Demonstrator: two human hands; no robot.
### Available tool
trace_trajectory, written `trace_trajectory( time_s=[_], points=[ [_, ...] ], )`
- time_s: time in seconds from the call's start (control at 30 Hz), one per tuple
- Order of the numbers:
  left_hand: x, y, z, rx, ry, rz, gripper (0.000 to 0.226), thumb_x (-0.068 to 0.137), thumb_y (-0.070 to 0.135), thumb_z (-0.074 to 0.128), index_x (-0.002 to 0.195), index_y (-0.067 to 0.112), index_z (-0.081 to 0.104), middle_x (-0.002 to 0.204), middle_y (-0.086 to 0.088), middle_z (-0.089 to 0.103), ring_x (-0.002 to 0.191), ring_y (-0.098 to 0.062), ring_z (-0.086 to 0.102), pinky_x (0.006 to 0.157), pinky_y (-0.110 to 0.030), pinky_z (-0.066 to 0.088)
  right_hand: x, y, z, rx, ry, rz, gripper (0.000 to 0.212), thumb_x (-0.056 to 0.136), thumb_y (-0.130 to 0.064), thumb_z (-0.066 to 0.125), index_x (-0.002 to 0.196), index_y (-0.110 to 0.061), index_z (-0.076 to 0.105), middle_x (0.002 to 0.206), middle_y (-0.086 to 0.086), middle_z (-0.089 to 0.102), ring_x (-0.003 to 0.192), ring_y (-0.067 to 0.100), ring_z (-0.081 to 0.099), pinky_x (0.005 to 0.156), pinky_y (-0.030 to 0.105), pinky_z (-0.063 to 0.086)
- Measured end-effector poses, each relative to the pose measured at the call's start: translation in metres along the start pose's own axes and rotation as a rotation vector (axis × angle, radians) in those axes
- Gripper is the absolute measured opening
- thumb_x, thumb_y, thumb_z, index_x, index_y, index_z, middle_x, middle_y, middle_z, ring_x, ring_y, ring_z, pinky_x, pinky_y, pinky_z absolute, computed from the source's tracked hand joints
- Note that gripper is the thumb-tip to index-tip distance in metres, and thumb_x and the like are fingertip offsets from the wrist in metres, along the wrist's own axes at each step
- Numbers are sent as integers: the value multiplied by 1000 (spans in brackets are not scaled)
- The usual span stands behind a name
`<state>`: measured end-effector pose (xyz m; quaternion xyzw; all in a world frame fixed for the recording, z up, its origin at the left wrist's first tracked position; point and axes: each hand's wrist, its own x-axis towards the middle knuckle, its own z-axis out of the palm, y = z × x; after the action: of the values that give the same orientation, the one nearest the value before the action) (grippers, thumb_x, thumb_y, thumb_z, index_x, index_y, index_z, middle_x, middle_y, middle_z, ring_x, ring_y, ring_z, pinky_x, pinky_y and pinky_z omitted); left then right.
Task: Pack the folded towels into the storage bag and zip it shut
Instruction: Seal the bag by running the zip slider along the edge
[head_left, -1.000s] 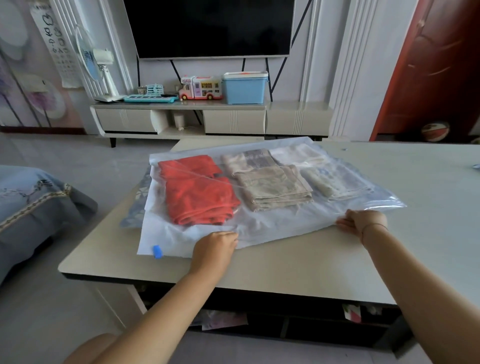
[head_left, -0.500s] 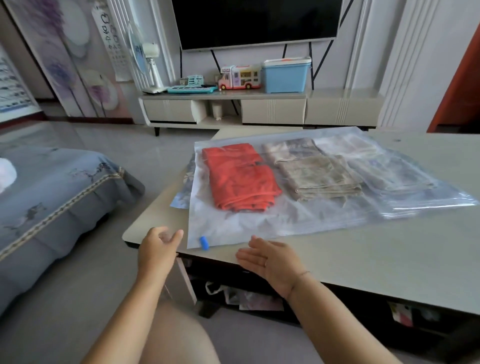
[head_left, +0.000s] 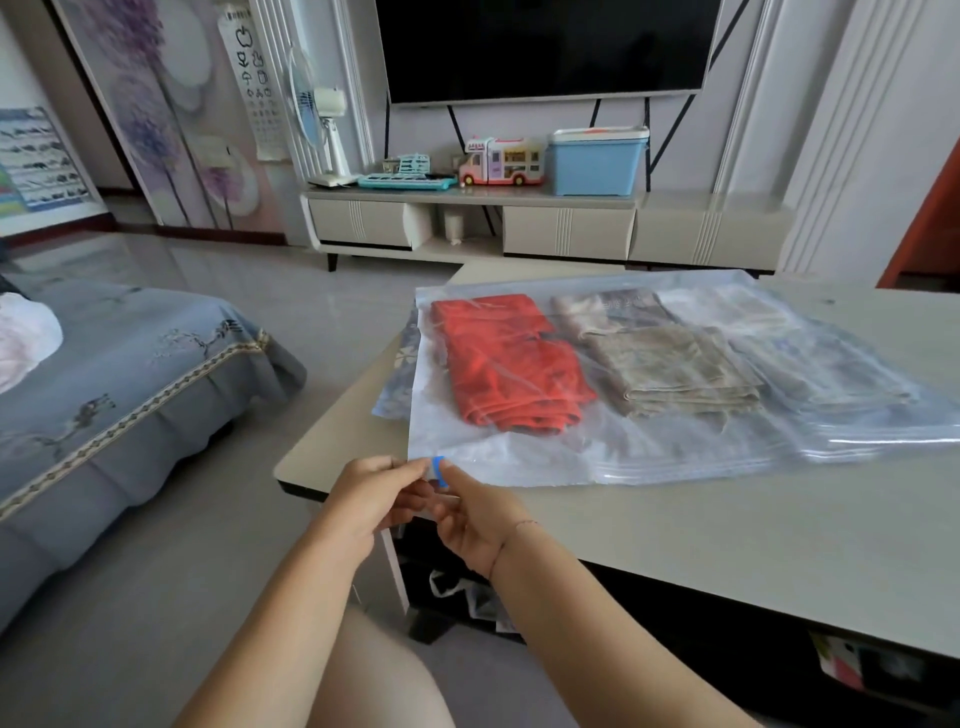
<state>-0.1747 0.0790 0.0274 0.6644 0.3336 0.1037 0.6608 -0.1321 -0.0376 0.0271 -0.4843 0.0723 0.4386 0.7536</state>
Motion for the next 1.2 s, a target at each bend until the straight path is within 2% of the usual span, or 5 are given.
trace_trajectory(
  time_s=[0.27,0.67,0.93,1.1,1.2],
  points=[
    [-4,-11,4,-69,19,37,14,88,17,62,80,8,70,56,1,71,57,-14,65,59,-23,52,12,12,8,76,109,-101,28,89,-14,64,64,-6,55,54,4,46,28,3,36,29,11,28],
    [-3,-9,4,-238,-13,25,14,90,9,59,78,0,60,73,-14,66,49,-10,67,47,-18,55,13,2,-10,208,329,-229,24,85,-12,68,70,-8,50,58,7,51,35,8,41,31,12,32],
    [-6,-11,10,-428,40,-3,16,89,13,60,79,1,59,73,-15,64,52,-14,66,49,-21,56,5,-26,-52,165,102,-96,24,94,-14,55,72,-6,50,45,4,49,25,3,45,29,10,37],
    [-16,-8,70,-495,-16,-85,17,85,17,66,80,1,63,60,-10,66,46,-13,66,45,-20,55,4,-34,-57,-9,85,-47,29,94,-23,55,68,-12,47,33,-5,41,21,2,29,23,11,19],
    [-14,-5,93,-443,19,-88,13,85,13,66,77,3,68,48,-3,67,41,-10,63,45,-19,53,8,-35,-57,-87,108,-79,35,95,-24,55,63,-9,50,36,-4,46,20,1,34,22,11,18]
  ],
)
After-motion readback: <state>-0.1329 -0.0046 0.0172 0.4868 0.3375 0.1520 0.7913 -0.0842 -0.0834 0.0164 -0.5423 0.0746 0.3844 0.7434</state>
